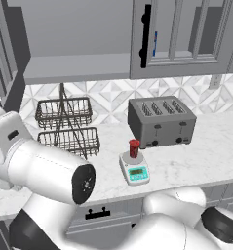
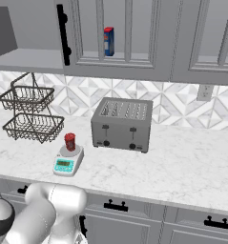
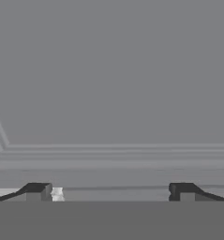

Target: Pick the yogurt and place it on the digital scale for weighing, and close the cabinet.

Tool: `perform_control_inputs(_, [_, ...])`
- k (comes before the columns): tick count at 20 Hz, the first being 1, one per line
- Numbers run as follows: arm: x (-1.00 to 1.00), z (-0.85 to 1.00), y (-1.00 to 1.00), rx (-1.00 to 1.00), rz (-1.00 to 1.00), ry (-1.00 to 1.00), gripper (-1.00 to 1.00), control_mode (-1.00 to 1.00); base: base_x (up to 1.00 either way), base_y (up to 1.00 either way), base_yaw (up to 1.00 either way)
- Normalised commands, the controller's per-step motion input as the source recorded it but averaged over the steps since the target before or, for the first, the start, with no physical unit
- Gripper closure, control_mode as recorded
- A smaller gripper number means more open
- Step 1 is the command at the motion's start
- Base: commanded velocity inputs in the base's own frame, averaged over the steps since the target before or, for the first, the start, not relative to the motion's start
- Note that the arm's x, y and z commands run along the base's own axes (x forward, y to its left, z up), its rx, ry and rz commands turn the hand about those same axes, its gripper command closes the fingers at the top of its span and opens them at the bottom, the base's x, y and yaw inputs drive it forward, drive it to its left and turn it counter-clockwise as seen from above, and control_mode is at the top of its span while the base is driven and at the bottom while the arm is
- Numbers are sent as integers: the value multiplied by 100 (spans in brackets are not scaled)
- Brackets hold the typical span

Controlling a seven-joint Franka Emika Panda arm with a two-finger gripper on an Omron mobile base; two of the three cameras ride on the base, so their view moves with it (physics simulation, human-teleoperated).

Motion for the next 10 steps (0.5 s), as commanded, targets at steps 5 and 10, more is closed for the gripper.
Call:
perform_control_inputs(5, [96,-2,0,0,0,4,-100,-100,0,0,0])
perform_control_inputs(10, [90,-5,-5,0,0,4,-100,-100,0,0,0])
